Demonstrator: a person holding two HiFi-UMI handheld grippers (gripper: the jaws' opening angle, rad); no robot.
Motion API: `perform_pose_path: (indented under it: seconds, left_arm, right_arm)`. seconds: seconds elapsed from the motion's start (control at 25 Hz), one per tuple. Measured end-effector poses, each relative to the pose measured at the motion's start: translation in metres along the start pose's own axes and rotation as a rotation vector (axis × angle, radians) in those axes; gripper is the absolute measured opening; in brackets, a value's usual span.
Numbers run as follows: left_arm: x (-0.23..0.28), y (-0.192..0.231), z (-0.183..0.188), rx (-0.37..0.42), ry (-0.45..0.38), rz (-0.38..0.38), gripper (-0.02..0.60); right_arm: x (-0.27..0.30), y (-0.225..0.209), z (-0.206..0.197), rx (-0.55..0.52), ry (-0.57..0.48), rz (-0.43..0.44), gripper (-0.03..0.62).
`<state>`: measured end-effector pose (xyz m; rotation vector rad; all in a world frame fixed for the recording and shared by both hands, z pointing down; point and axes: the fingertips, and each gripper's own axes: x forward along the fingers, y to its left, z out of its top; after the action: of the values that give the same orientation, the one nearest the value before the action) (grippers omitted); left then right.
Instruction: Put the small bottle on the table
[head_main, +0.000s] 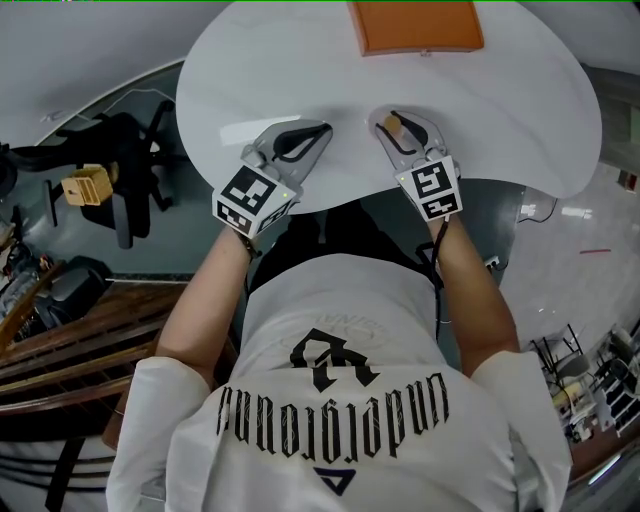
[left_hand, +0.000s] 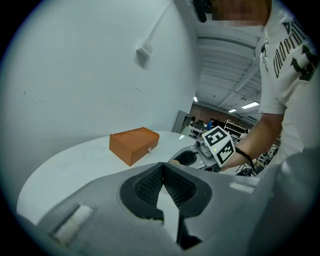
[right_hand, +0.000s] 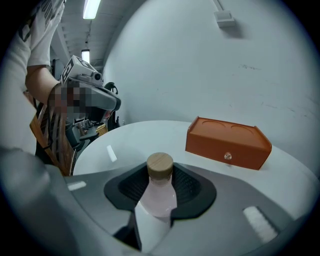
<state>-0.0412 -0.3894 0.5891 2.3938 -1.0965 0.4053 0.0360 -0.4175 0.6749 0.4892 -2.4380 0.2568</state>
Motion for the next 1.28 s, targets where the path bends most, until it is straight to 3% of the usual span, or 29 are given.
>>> perform_pose_path:
  seconds: [0.68, 0.88, 1.28]
  left_arm:
    - [-0.007, -0.010, -0.006, -0.001, -0.009, -0.011, 0.009]
    - [-0.017, -0.014, -0.005, 0.005, -0.011, -0.014, 0.009]
    - [-0.055, -0.025, 0.003, 0.040, -0.048, -0.015, 0.008]
  right_arm:
    - [-0.002, 0.010, -0.012, -0.036, -0.011, -0.015, 0.147]
    - [-0.005, 0.012, -0.008, -0.006, -0.020, -0.019, 0.193]
    - [-0.033, 0.011, 0.017, -0.017, -0.063, -0.116, 0.210]
